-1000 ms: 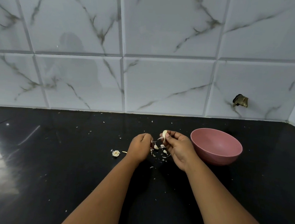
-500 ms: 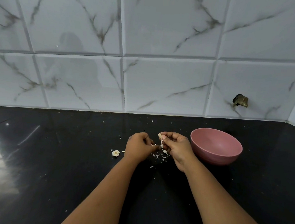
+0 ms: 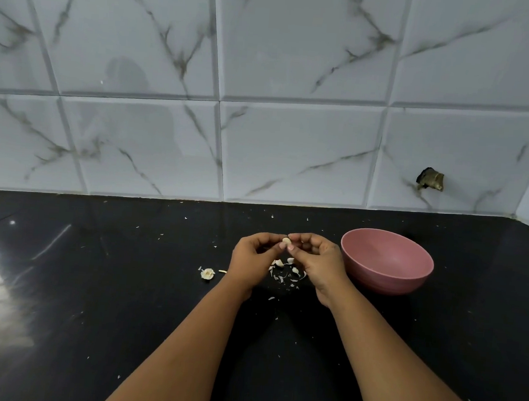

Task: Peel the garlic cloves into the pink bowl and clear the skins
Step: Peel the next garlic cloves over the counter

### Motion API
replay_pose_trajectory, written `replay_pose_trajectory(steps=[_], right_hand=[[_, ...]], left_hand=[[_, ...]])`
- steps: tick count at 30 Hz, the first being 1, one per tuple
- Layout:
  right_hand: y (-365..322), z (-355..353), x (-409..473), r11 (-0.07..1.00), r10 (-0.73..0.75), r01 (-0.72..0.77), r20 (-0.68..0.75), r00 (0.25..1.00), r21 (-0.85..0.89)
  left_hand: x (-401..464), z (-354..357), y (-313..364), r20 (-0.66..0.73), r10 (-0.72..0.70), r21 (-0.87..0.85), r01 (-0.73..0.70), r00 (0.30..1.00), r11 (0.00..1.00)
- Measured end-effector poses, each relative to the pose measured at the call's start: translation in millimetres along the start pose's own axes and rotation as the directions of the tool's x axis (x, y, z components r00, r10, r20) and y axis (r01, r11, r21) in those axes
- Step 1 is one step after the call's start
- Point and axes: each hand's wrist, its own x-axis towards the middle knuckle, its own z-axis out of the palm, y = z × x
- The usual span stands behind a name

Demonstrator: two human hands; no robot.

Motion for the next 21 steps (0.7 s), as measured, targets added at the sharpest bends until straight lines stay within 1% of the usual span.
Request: replay_pose_trajectory(steps=[2,5,9,13,17,21], right_hand=[[1,-1,0,1.000,0.011,-0.011,-0.005,1.000,-0.028],[1,1,1,0.999,0.030,-0.030,-0.009,1.000,-0.024],[0,2,0,1.000,0.006,-0.006,-0.015,1.000,-0.027],[-4,-2,-2,0.997,0.041,-0.042,0.007,0.999,0.063],[-10,-3,-2,0.971,0.118,-0.121,0.030,0.993,0.204],[-12,-7,-1,0.925,0.218,-0.243,0.114,0.969,0.293]], left_hand=[[0,0,-1,-0.027,-0.003,0.001,0.003,1.000,1.000],[0,-2,-1,-0.061,0.015,0.015,-0.014,0.998,1.000],[2,-2,0,-0.022,0.074,0.100,-0.072,0.997,0.992],[1,-3,2,0.081,0.055,0.004,-0.055,0.995,0.998],[0,-2,3,0.104,0.069,-0.046,-0.064,0.992,0.997],[-1,-2,6,0.139,0.048,-0.132,-0.029,0.989,0.991]])
